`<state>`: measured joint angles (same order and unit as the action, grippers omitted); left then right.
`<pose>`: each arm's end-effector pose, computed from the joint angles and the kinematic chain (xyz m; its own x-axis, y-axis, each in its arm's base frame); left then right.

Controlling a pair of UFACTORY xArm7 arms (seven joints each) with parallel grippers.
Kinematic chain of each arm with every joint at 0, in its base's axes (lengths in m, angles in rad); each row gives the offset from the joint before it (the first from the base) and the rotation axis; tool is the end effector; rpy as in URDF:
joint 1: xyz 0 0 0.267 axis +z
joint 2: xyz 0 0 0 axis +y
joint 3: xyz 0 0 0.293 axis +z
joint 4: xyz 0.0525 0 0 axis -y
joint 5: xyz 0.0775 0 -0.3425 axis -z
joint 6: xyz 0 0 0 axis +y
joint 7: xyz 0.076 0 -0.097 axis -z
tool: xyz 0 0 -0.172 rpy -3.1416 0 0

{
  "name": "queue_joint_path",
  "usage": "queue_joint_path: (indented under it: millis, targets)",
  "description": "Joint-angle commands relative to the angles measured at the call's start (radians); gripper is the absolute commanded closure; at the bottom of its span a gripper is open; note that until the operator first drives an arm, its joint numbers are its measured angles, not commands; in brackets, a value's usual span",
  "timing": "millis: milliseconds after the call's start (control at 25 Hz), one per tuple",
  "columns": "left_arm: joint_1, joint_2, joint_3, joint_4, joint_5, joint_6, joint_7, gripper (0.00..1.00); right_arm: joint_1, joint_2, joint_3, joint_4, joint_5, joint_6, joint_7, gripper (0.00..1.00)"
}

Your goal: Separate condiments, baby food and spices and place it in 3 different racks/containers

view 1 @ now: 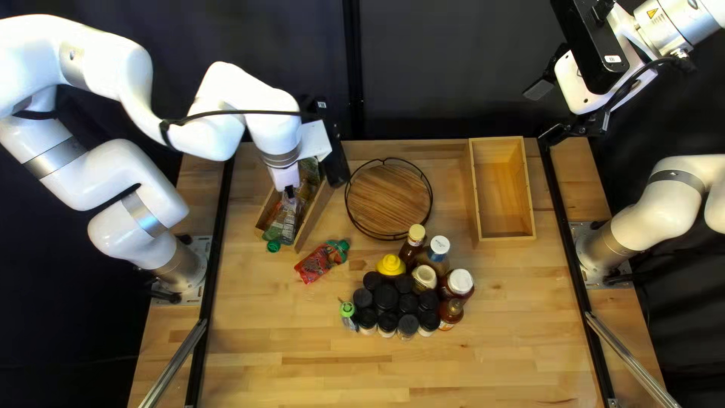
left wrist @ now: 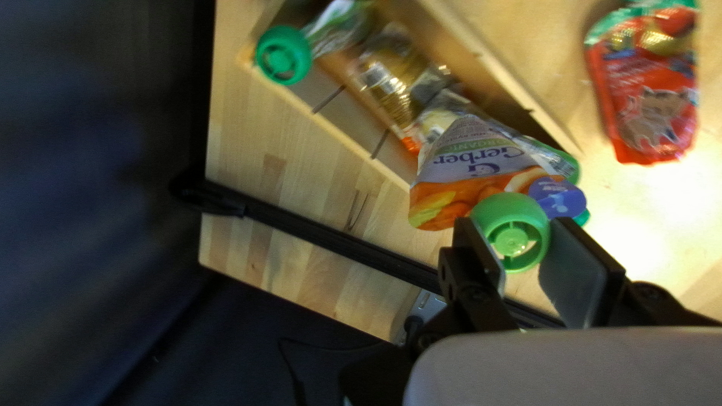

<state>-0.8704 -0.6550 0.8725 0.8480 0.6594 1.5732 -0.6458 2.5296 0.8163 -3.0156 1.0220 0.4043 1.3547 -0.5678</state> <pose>0.3025 0.1341 0.2310 0.9166 0.3887 -0.0934 0.3537 -0.8975 -0.2636 0.3356 -0.0598 0.4765 0.8407 0.0611 0.5380 0.0760 -0.9971 -0.0056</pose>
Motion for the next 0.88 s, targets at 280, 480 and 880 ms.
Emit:
queue_joint_path:
  millis: [280, 480, 880]
  targets:
    - [-0.095, 0.178, 0.24, 0.092, -0.038, -0.111, 0.009, 0.28, 0.0, 0.0, 0.0, 0.0, 0.0, 0.0, 0.0, 0.0]
    - [-0.111, 0.202, 0.266, 0.117, -0.039, -0.128, 0.006, 0.0, 0.0, 0.0, 0.0, 0.0, 0.0, 0.0, 0.0, 0.0]
    - [-0.144, -0.006, 0.017, 0.036, -0.052, -0.101, 0.084, 0.0, 0.0, 0.0, 0.0, 0.0, 0.0, 0.0, 0.0, 0.0]
